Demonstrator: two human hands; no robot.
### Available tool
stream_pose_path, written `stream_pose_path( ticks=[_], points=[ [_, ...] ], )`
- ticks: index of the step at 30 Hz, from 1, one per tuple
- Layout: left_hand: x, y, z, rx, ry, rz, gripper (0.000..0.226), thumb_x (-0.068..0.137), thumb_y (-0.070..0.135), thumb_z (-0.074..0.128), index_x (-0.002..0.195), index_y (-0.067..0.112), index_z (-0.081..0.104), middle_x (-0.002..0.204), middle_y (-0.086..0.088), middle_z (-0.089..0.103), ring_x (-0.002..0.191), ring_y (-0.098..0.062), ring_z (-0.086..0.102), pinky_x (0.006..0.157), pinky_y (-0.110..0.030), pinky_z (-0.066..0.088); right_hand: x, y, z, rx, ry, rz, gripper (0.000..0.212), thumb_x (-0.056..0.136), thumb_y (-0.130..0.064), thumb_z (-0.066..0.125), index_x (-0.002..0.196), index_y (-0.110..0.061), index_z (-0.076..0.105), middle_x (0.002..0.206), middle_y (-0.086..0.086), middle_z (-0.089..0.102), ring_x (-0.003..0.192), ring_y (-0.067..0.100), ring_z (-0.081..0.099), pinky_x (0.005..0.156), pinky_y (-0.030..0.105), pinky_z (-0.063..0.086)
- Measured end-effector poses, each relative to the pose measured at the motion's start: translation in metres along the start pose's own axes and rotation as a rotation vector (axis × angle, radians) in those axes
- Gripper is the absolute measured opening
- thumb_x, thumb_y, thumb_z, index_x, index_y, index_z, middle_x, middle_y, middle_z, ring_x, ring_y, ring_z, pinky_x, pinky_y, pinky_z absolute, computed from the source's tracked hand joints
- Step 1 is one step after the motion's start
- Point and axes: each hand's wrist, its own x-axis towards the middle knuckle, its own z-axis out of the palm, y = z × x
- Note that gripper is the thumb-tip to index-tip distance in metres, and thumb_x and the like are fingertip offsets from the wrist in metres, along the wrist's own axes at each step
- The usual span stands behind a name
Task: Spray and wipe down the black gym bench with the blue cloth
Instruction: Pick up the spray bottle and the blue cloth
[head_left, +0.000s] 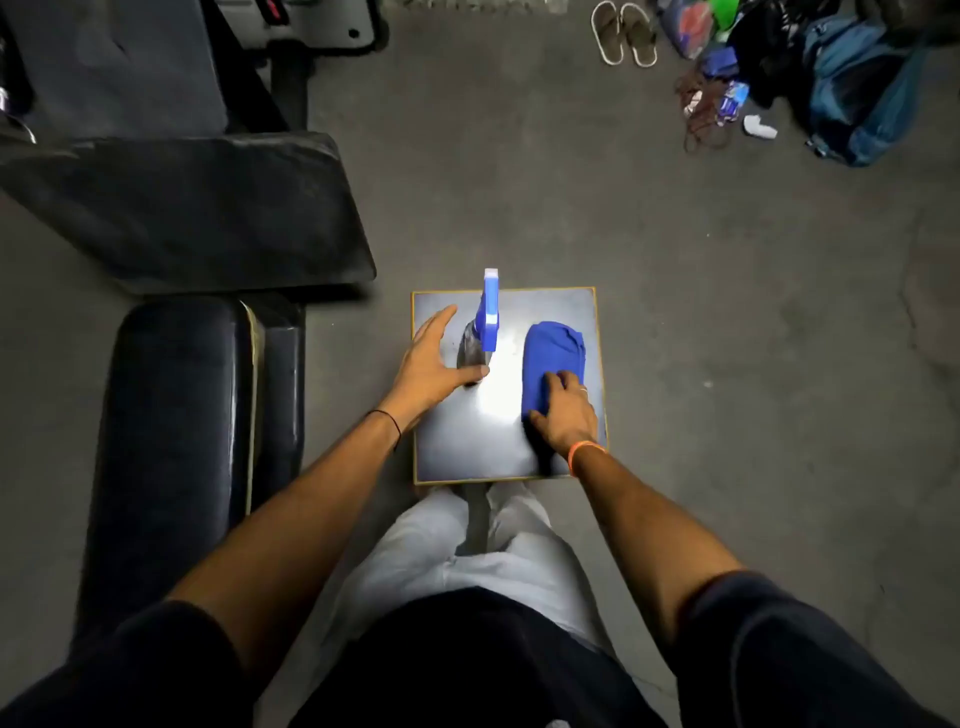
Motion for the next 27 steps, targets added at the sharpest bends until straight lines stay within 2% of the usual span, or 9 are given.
stream_pose_path(
  ticks=[3,7,10,13,15,18,21,23,27],
  points=[
    [0.006,0.007,0.003,-0.014,0.004,0.027,0.108,0.07,0.024,0.094,0.158,0.026,0.033,0.163,-0.001,0.034,0.15,-0.02,0.034,0.123,-0.047,0.034,0.01,0.002,0.003,0.041,0.055,0.069,0.073,0.084,-0.046,0.078,0.137,-0.009,0.045,0.146,0.013,0.038,0.128,0.038,0.045,0.095,0.049,0.051],
    [0.008,0.016,0.01,-0.054,0.044,0.066,0.113,0.059,0.05,0.092,0.155,0.027,0.038,0.159,0.002,0.043,0.145,-0.018,0.043,0.121,-0.046,0.039,0.017,0.003,0.013,0.107,0.137,0.133,0.078,0.076,-0.055,0.081,0.129,-0.009,0.047,0.137,0.013,0.041,0.122,0.036,0.044,0.089,0.048,0.05],
    [0.008,0.028,0.018,-0.087,0.085,0.114,0.1,0.067,0.033,0.092,0.153,0.02,0.042,0.153,-0.001,0.05,0.139,-0.02,0.051,0.118,-0.042,0.042,0.022,0.004,0.016,0.079,0.159,0.134,0.075,0.079,-0.05,0.078,0.131,-0.008,0.045,0.139,0.016,0.04,0.122,0.038,0.043,0.093,0.049,0.05],
    [0.007,0.039,0.029,-0.041,0.139,0.171,0.085,0.079,0.014,0.087,0.151,0.007,0.043,0.143,-0.008,0.058,0.125,-0.014,0.058,0.108,-0.016,0.045,0.026,0.005,0.015,0.041,0.145,0.124,0.061,0.084,-0.036,0.072,0.129,-0.006,0.044,0.139,0.018,0.039,0.122,0.04,0.042,0.091,0.048,0.053],
    [0.004,0.046,0.035,-0.034,0.205,0.203,0.074,0.084,0.013,0.084,0.148,0.005,0.046,0.132,-0.009,0.063,0.113,-0.008,0.06,0.098,-0.009,0.046,0.029,0.009,0.01,0.018,0.128,0.092,0.05,0.087,-0.025,0.067,0.127,-0.006,0.044,0.14,0.018,0.038,0.124,0.04,0.041,0.08,0.045,0.054],
    [0.001,0.054,0.04,-0.022,0.269,0.239,0.052,0.09,0.02,0.078,0.137,0.01,0.057,0.112,-0.008,0.067,0.097,-0.015,0.065,0.095,-0.023,0.055,0.034,0.019,-0.001,0.023,0.105,0.021,0.039,0.092,-0.02,0.06,0.125,-0.007,0.045,0.14,0.016,0.039,0.122,0.04,0.04,0.072,0.041,0.044],
    [-0.001,0.058,0.043,-0.012,0.324,0.245,0.027,0.093,0.027,0.073,0.116,0.023,0.06,0.09,-0.011,0.064,0.083,-0.024,0.064,0.09,-0.043,0.056,0.033,0.027,-0.011,0.08,0.094,-0.029,0.033,0.094,-0.018,0.056,0.123,-0.004,0.05,0.137,0.018,0.043,0.118,0.041,0.044,0.082,0.041,0.042],
    [-0.003,0.06,0.044,-0.015,0.368,0.223,0.019,0.093,0.028,0.072,0.106,0.024,0.058,0.089,-0.009,0.065,0.083,-0.025,0.065,0.087,-0.045,0.055,0.03,0.031,-0.014,0.125,0.096,-0.059,0.03,0.093,-0.015,0.055,0.122,-0.004,0.053,0.133,0.019,0.048,0.117,0.041,0.046,0.09,0.042,0.044],
    [-0.013,0.055,0.036,-0.042,0.502,0.194,0.017,0.092,0.026,0.073,0.098,0.015,0.061,0.094,-0.009,0.066,0.086,-0.023,0.065,0.087,-0.043,0.055,0.021,0.028,-0.022,0.189,0.115,-0.162,0.029,0.093,-0.013,0.054,0.12,-0.006,0.057,0.127,0.016,0.053,0.117,0.038,0.049,0.09,0.043,0.045]
  ],
)
